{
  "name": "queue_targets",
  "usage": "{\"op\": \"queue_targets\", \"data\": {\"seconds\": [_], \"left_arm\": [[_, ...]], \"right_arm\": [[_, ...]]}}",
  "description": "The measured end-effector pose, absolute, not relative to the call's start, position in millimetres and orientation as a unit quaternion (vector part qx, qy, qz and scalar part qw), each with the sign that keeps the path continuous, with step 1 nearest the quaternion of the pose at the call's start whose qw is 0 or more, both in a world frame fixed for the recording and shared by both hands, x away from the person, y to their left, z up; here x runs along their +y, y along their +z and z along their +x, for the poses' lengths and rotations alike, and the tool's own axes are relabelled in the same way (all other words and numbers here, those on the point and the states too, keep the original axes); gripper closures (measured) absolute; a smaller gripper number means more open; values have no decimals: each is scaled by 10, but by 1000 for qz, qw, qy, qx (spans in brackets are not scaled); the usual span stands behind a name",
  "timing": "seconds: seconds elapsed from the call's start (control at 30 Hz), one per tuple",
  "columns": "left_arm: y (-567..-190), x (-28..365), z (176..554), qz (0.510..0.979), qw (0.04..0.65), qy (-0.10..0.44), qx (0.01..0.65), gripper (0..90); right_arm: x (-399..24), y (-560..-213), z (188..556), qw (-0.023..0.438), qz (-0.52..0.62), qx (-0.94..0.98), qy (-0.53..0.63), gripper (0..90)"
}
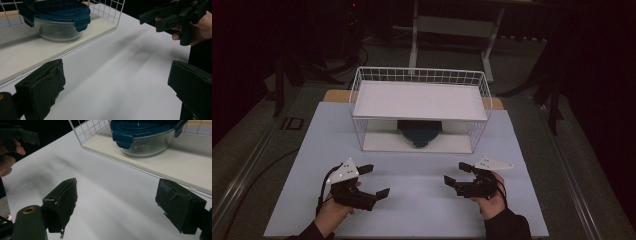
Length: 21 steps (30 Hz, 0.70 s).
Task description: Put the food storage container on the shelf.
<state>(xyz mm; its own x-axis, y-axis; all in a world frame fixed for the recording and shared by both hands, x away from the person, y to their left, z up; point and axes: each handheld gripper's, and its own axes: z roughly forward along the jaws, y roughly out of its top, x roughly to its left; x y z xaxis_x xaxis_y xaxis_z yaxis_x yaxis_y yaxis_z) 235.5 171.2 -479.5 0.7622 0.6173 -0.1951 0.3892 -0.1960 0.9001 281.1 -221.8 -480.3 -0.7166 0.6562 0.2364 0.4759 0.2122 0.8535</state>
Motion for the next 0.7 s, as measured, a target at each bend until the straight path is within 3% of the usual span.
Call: {"op": "queue_targets", "data": {"seconds": [0.7], "left_arm": [[-4837,1778,2261,769,539,105,327,10]], "right_arm": [[-2555,-4855,2568,104,364,772,510,174]]}}
